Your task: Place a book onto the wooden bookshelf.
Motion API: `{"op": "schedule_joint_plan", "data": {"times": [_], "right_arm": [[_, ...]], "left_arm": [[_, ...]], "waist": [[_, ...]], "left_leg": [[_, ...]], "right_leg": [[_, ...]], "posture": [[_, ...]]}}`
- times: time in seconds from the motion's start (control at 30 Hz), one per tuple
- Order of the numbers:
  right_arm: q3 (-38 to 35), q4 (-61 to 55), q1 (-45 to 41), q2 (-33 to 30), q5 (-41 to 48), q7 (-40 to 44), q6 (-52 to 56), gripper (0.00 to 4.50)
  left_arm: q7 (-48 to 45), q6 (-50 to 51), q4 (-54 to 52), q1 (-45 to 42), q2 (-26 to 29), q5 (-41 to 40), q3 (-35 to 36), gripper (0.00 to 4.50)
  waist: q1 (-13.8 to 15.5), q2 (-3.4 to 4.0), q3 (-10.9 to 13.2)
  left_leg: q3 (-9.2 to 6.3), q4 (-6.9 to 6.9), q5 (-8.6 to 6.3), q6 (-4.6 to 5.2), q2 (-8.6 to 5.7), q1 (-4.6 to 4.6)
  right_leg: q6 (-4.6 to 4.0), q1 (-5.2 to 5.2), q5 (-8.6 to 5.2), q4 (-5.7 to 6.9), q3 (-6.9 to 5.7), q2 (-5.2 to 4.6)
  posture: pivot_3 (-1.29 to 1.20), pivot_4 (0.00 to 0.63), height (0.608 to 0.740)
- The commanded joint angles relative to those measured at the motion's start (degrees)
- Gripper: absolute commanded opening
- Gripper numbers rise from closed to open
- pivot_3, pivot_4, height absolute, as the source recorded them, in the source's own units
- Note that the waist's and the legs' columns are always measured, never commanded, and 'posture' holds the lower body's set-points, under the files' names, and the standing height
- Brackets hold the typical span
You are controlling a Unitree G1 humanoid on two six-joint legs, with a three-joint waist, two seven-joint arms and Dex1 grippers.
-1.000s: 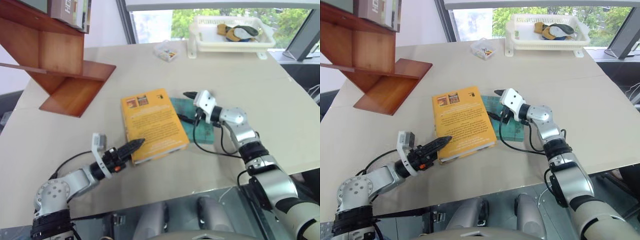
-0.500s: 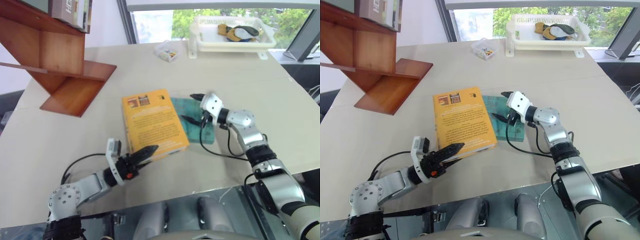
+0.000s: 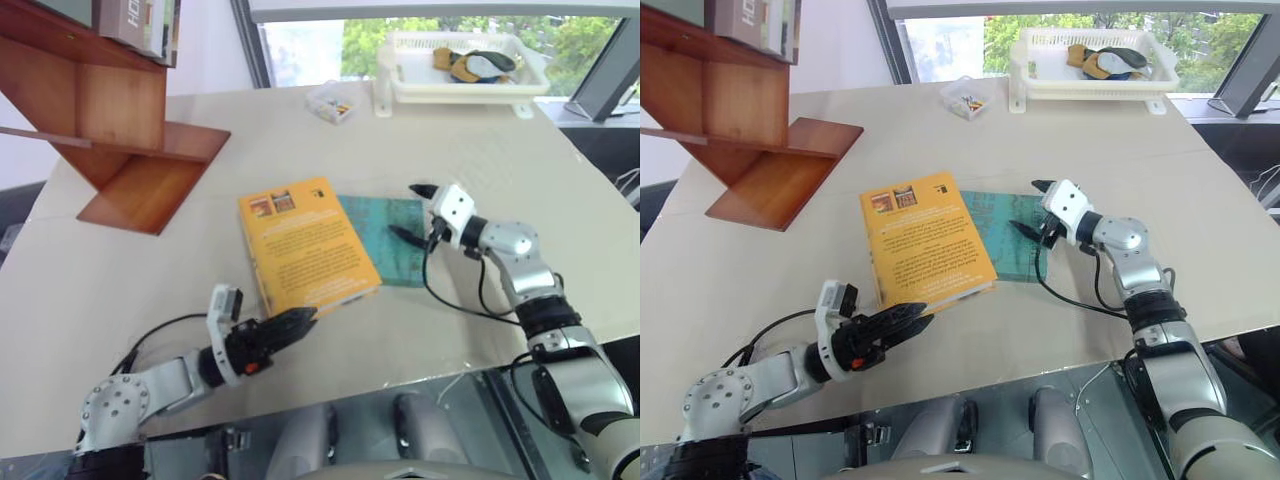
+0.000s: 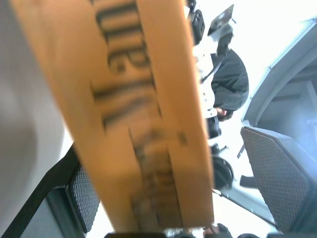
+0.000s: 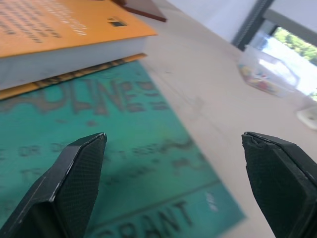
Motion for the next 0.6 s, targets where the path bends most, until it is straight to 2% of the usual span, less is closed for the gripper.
{"op": "schedule_joint_plan", "data": {"times": [0.03,0.2,0.3,0.43,0.6], "right_arm": [[-1.74,-3.85,1.02,-1.11,1.44,-0.34,0.58,4.50],[-2.32,-8.30,3.56,-2.68,2.61,-0.02,3.14,4.50],[-2.60,-9.74,4.25,-3.04,3.01,-0.92,4.62,4.50],[-2.33,-10.00,3.61,-2.21,3.46,-0.96,6.16,4.50],[-1.13,-12.83,3.60,-1.65,7.96,5.67,11.64,4.50]], "left_arm": [[-4.79,-2.33,2.02,0.21,2.70,2.88,2.49,4.46],[-11.45,-7.43,14.66,-4.52,7.15,11.59,3.64,4.46],[-14.83,-10.06,22.22,-10.36,8.69,16.18,2.99,4.46],[-17.29,-11.73,30.74,-20.26,8.83,20.50,2.44,4.46],[-20.38,-13.95,40.41,-30.08,8.34,27.27,0.75,4.46]], "waist": [[0.03,0.00,0.00],[0.39,0.02,0.01],[0.28,0.03,0.02],[0.33,-0.01,0.03],[0.07,-0.11,0.08]], "left_leg": [[0.00,0.00,0.00,0.00,0.00,0.00],[-0.07,0.00,0.00,0.02,-0.02,0.03],[-0.09,0.00,-0.06,0.14,-0.04,0.25],[-0.12,-0.04,-0.06,0.17,-0.02,0.62],[-0.26,-0.03,-0.01,0.11,-0.03,0.54]], "right_leg": [[-0.01,0.00,-0.01,0.01,-0.01,0.00],[-0.04,0.06,-0.03,0.02,-0.11,0.03],[-0.03,0.29,-0.03,0.01,-0.15,0.05],[-0.04,0.65,-0.06,0.05,-0.20,0.09],[0.16,0.62,0.06,0.06,-0.27,0.13]], "posture": [[0.00,0.150,0.740],[0.00,0.150,0.740],[0.00,0.150,0.740],[0.00,0.150,0.740],[0.00,0.150,0.740]]}}
